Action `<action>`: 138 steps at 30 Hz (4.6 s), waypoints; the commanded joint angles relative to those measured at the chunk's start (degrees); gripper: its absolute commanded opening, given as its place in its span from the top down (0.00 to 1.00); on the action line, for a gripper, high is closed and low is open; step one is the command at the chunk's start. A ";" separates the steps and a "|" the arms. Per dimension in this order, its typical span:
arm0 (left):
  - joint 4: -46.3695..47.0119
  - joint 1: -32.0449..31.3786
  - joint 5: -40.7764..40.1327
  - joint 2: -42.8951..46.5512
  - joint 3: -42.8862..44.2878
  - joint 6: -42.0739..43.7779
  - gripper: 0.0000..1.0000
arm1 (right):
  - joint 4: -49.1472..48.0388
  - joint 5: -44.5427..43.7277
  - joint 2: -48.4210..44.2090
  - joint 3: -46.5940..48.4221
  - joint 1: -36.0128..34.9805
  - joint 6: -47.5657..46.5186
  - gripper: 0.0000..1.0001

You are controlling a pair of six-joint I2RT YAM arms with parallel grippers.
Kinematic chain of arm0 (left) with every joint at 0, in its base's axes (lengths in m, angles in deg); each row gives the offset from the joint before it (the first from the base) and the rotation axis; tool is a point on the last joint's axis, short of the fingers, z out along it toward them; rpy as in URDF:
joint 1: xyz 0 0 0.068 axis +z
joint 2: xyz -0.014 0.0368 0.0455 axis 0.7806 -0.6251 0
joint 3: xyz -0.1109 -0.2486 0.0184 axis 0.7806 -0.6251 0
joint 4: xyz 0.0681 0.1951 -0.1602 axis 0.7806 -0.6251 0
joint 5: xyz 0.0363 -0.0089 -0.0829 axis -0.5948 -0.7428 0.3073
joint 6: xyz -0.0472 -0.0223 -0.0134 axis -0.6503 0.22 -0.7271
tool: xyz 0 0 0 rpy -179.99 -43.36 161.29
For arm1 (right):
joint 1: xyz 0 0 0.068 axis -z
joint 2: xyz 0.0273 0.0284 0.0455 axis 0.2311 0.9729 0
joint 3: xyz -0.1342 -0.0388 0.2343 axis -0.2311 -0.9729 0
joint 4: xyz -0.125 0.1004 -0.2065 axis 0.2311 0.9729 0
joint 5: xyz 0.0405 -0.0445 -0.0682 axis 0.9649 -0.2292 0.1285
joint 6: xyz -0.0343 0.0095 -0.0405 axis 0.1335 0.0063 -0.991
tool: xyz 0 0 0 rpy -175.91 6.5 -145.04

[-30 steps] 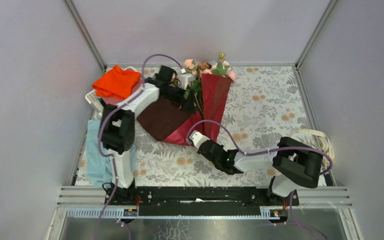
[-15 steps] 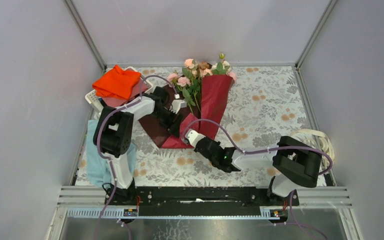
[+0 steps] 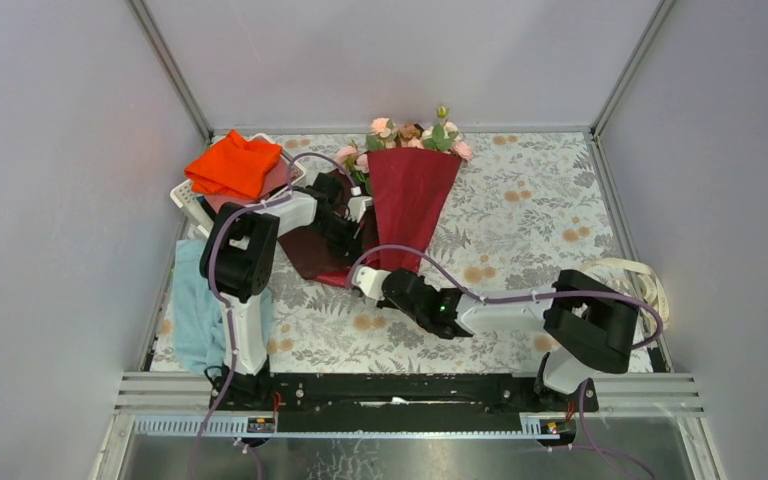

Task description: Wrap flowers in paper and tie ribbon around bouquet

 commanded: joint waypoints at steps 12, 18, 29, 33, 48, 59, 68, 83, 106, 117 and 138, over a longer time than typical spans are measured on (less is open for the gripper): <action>3.25 4.10 2.27 1.55 2.03 -2.86 0.45 | 2.49 11.98 14.68 8.54 -1.15 -2.79 1.00; 1.84 13.39 8.91 6.99 6.64 -3.61 0.14 | 2.83 11.90 15.28 7.58 -1.15 -1.77 1.00; 16.23 9.81 15.45 10.22 -2.82 -18.53 0.01 | 4.40 11.26 15.47 7.76 -1.15 -2.68 1.00; 16.45 6.32 12.37 5.44 -0.80 -19.75 0.01 | 4.99 11.04 15.00 7.77 -1.15 -3.03 1.00; 15.96 5.64 6.64 2.12 0.26 -21.10 1.00 | 11.10 12.52 4.75 8.82 -1.15 -2.08 0.57; 17.23 8.23 4.06 -2.02 -4.52 -22.96 1.00 | 24.84 31.40 -13.33 12.04 3.06 3.61 0.13; 17.57 8.23 2.96 -1.20 -6.64 -21.95 1.00 | 13.62 41.47 -8.48 15.60 32.46 42.00 0.07; 17.05 7.61 2.23 -1.36 -8.11 -20.89 1.00 | 7.47 45.08 21.18 28.80 45.08 58.29 0.17; 19.14 -2.23 1.47 -3.11 -5.96 -22.19 1.00 | 12.43 41.08 24.49 37.57 56.59 48.13 0.98; 28.77 -2.41 -0.82 -0.53 -11.65 -31.53 1.00 | 16.64 40.88 -1.43 14.33 42.16 47.63 0.57; 27.70 -0.38 -1.85 -1.04 -12.05 -31.85 1.00 | 28.72 34.01 -23.72 -10.01 32.59 57.18 0.97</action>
